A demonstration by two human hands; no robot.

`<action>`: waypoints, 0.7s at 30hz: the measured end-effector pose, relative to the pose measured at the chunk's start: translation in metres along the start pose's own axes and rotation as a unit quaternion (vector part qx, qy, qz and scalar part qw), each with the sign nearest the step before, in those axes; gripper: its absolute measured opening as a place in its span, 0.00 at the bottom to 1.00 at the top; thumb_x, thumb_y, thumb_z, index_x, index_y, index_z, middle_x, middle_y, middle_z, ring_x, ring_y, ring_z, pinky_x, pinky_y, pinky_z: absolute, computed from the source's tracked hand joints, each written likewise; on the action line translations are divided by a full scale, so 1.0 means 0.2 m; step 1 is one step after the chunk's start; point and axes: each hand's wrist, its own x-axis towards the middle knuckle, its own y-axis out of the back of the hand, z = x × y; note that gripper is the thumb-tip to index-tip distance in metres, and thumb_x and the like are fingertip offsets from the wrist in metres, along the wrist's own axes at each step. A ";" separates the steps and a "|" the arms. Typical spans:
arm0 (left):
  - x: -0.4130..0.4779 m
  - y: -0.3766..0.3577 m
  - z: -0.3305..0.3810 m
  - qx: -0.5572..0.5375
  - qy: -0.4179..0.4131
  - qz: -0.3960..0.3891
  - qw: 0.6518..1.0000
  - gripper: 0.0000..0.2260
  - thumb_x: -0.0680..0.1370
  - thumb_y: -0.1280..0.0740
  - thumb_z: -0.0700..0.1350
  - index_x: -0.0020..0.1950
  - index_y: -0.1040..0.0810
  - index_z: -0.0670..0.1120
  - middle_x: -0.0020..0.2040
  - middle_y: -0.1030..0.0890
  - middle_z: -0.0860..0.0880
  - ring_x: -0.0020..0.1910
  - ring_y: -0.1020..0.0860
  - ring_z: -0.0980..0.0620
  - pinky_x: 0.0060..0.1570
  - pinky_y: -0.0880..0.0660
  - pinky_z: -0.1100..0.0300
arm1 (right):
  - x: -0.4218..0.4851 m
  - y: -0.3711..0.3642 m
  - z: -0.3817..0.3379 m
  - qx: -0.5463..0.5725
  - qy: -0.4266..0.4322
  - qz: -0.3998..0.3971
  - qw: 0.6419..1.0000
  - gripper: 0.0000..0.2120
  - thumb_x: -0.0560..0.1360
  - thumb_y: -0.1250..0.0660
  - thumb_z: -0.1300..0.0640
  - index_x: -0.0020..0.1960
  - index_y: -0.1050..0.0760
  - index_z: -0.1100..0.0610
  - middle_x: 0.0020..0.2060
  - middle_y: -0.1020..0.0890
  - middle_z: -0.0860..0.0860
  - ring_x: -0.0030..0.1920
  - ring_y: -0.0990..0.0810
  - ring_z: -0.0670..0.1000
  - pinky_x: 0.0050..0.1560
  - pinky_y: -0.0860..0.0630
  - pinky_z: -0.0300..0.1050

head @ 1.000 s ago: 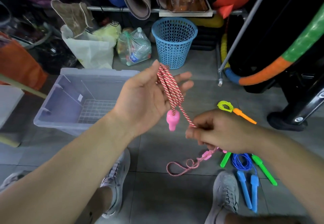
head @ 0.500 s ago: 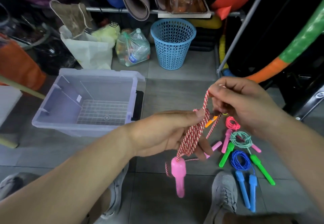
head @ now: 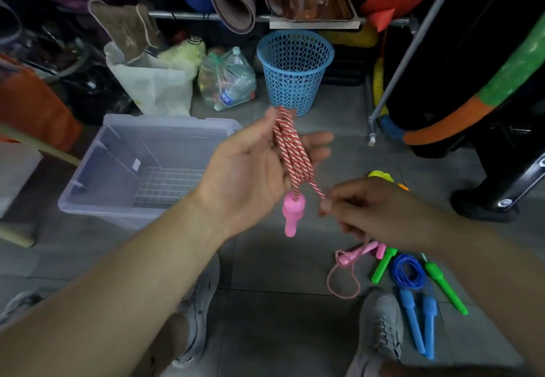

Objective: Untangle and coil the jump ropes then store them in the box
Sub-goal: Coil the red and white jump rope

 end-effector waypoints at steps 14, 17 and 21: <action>-0.06 -0.04 -0.14 0.243 0.174 -0.080 0.951 0.26 0.80 0.42 0.57 0.70 0.30 0.40 0.45 0.16 0.41 0.44 0.18 0.45 0.50 0.22 0.55 | -0.04 0.12 -0.03 0.181 0.109 0.152 0.965 0.12 0.71 0.25 0.49 0.39 0.19 0.58 0.26 0.23 0.48 0.29 0.27 0.46 0.32 0.28 0.41; -0.04 -0.03 -0.10 0.165 0.200 -0.112 0.959 0.29 0.81 0.44 0.57 0.74 0.34 0.38 0.41 0.18 0.41 0.42 0.20 0.44 0.66 0.32 0.35 | 0.00 0.10 -0.03 0.204 0.085 0.203 0.954 0.12 0.69 0.29 0.48 0.42 0.18 0.57 0.31 0.19 0.49 0.32 0.24 0.45 0.32 0.26 0.33; -0.04 -0.02 -0.06 0.064 0.179 -0.134 0.973 0.29 0.81 0.44 0.56 0.76 0.35 0.37 0.43 0.20 0.38 0.41 0.20 0.44 0.72 0.51 0.28 | 0.02 0.09 0.00 0.191 0.049 0.182 0.963 0.08 0.78 0.32 0.55 0.42 0.18 0.57 0.29 0.26 0.54 0.29 0.29 0.45 0.29 0.30 0.32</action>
